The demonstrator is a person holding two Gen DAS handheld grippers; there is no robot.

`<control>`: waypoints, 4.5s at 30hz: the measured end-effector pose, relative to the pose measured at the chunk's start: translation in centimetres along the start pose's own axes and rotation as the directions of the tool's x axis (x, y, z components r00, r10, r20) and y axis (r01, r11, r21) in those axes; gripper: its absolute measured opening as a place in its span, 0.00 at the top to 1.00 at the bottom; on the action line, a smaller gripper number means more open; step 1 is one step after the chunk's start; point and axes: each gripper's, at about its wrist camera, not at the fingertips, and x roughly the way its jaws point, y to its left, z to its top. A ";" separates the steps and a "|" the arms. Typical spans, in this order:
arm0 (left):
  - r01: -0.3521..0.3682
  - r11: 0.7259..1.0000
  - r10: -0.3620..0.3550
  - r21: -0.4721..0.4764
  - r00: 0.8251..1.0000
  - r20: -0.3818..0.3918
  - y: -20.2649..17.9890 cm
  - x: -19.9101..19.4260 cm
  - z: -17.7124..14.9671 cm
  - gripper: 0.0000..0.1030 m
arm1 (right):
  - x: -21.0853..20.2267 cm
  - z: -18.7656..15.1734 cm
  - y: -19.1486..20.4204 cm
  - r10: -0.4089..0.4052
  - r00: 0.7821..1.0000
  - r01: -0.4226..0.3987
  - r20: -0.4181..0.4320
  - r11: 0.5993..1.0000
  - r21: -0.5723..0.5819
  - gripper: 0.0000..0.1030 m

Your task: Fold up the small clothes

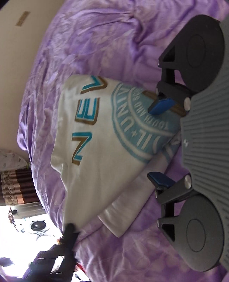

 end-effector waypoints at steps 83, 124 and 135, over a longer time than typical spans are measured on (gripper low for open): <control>-0.345 0.925 0.336 0.162 0.938 0.080 -0.9 10.6 3.0 0.99 | 4.3 0.5 -12.6 0.153 0.983 -0.184 0.105 0.873 0.452 1.00; -0.100 0.995 0.101 -0.014 0.994 0.047 4.5 10.7 7.5 0.16 | 7.8 4.1 -19.4 0.257 0.950 -0.309 0.176 0.712 0.631 0.26; 0.016 0.998 -0.016 -0.061 1.000 0.014 7.6 14.9 9.5 0.41 | 15.0 2.9 -21.9 0.387 0.879 -0.457 0.278 0.522 0.720 0.33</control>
